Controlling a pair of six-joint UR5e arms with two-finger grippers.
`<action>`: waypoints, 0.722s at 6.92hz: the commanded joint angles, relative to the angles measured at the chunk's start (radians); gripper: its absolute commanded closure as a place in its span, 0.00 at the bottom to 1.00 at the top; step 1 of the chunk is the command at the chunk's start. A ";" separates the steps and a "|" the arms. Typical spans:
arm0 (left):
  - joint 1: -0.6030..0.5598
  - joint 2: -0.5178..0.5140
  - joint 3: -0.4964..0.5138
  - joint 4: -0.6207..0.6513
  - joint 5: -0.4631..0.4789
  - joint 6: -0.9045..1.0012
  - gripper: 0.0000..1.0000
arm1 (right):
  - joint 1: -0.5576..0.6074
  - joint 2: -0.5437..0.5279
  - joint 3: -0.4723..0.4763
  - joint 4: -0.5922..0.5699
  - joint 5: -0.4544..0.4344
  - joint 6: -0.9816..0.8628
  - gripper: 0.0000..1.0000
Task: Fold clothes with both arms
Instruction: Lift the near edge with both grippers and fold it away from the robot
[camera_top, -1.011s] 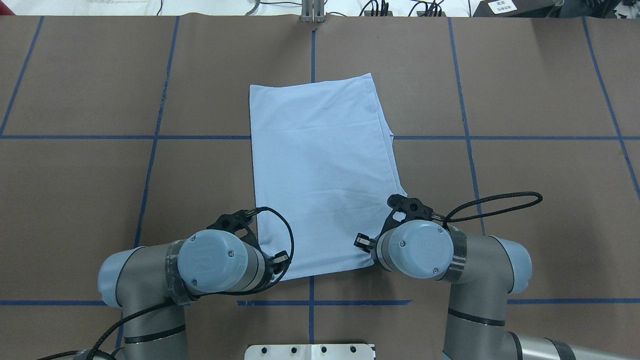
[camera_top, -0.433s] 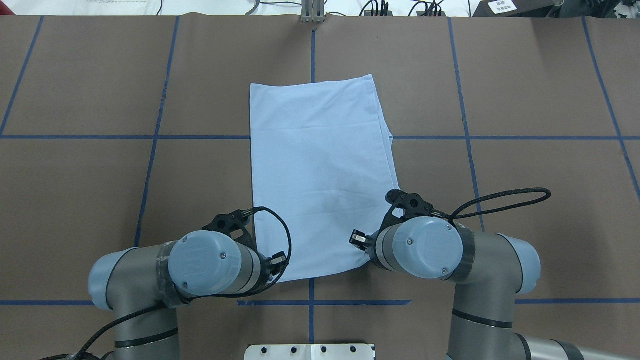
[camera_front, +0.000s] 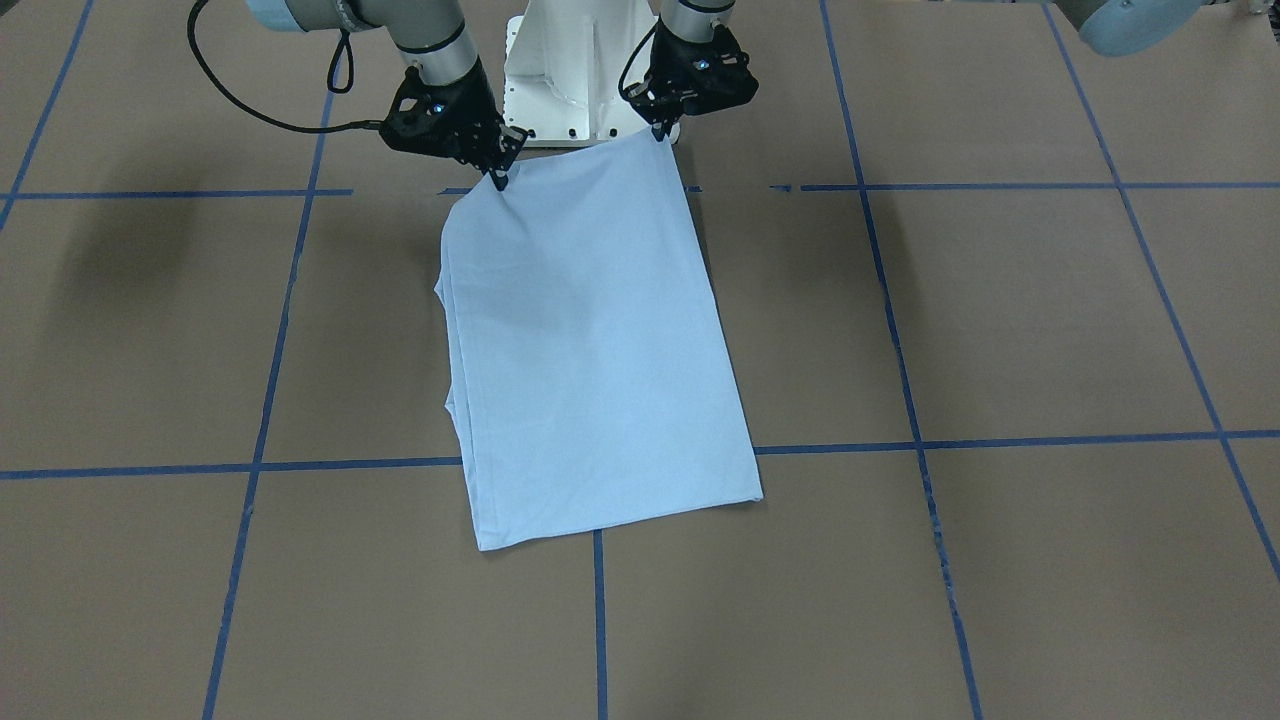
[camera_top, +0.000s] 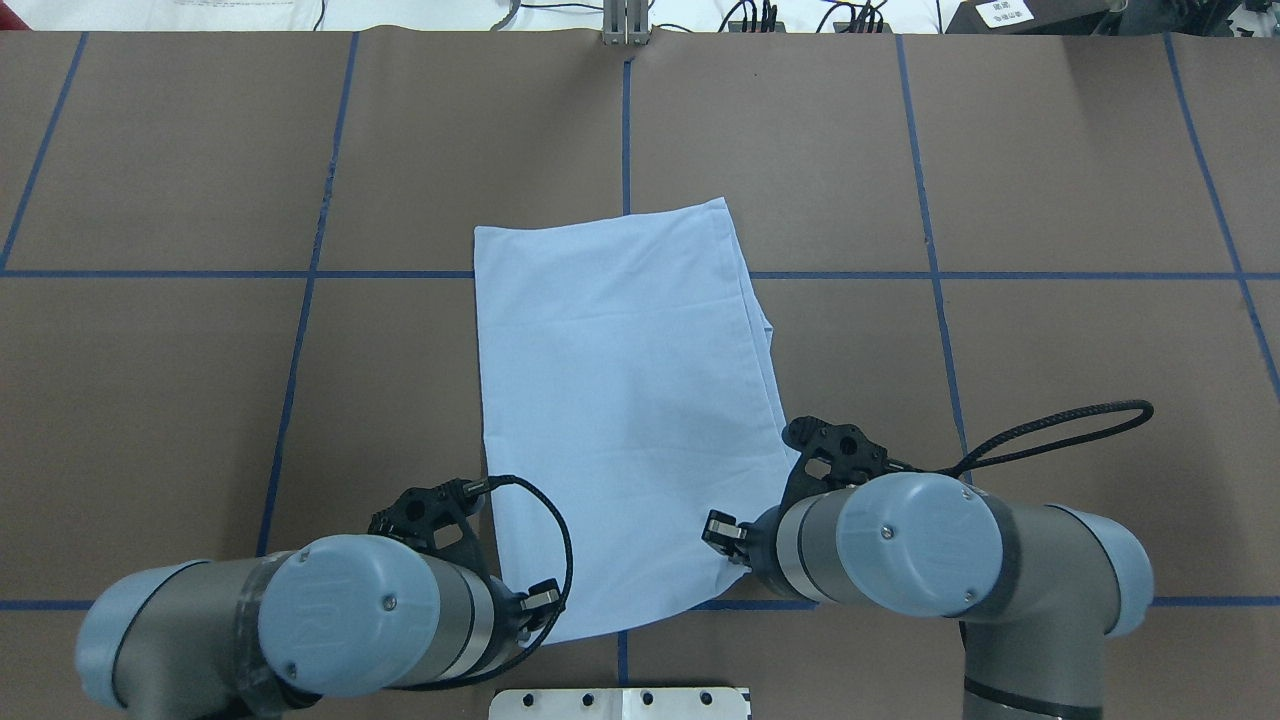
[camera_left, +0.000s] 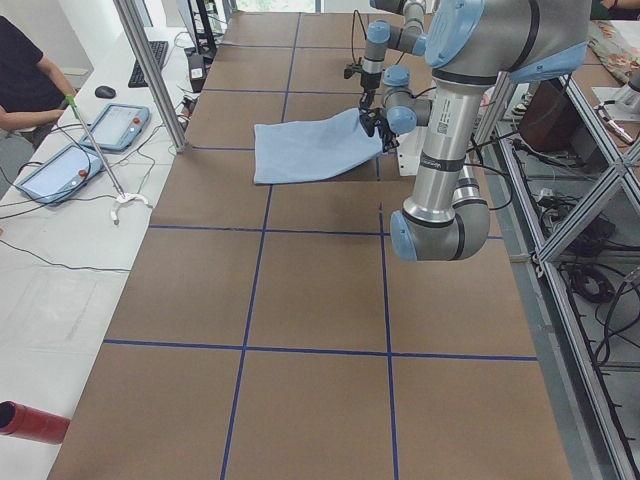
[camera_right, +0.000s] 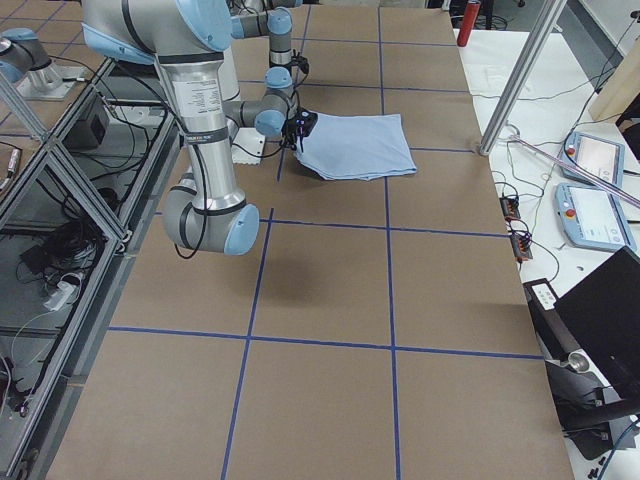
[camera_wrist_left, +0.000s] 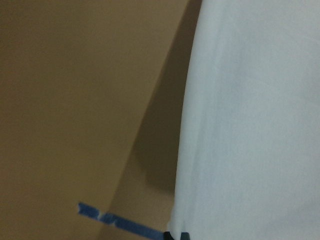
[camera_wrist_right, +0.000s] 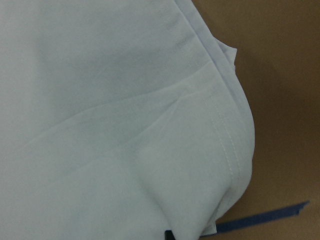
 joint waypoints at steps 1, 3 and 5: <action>0.031 0.004 -0.080 0.085 0.000 -0.001 1.00 | -0.047 -0.014 0.070 -0.001 0.063 0.014 1.00; -0.020 -0.001 -0.064 0.083 0.000 0.015 1.00 | 0.031 0.055 0.018 0.004 0.061 -0.001 1.00; -0.114 -0.017 -0.040 0.077 -0.006 0.103 1.00 | 0.163 0.132 -0.071 0.008 0.067 -0.017 1.00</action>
